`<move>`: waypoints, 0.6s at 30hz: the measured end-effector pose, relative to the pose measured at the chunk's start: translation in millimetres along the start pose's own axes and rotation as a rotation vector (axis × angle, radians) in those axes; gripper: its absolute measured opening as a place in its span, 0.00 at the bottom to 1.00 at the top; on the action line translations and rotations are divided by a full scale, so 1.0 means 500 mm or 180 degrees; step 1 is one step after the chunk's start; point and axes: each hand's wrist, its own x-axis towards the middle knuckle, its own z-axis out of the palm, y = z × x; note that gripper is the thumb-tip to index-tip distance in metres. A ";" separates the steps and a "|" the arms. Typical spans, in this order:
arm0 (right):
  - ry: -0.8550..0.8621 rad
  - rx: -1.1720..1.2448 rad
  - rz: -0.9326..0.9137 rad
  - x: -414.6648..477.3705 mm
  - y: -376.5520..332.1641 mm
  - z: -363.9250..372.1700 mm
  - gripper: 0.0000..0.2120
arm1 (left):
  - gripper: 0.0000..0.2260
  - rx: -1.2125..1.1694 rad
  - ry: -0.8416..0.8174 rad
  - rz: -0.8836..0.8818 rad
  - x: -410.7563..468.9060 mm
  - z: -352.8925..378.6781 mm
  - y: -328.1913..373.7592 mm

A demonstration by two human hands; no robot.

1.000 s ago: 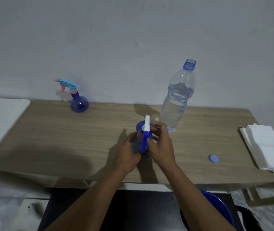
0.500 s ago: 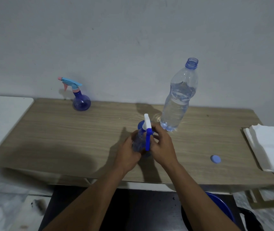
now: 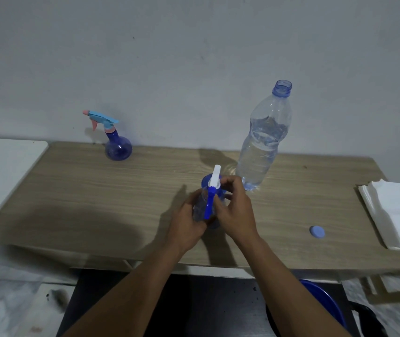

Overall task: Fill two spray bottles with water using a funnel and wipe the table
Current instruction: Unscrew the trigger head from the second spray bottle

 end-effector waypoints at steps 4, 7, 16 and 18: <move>-0.0108 -0.0100 -0.0097 -0.007 0.004 0.001 0.15 | 0.26 -0.0125 -0.0070 -0.0016 -0.002 0.000 -0.001; 0.0051 0.0061 0.0015 -0.011 -0.008 0.003 0.15 | 0.26 -0.0136 -0.0060 -0.0030 -0.001 -0.001 0.003; -0.0062 -0.0026 -0.0197 -0.009 -0.023 -0.019 0.36 | 0.23 0.0128 -0.0046 -0.0040 0.005 -0.003 -0.008; -0.0023 -0.0289 -0.0448 -0.001 -0.029 -0.027 0.32 | 0.19 0.0184 -0.0041 -0.0117 0.007 -0.004 -0.011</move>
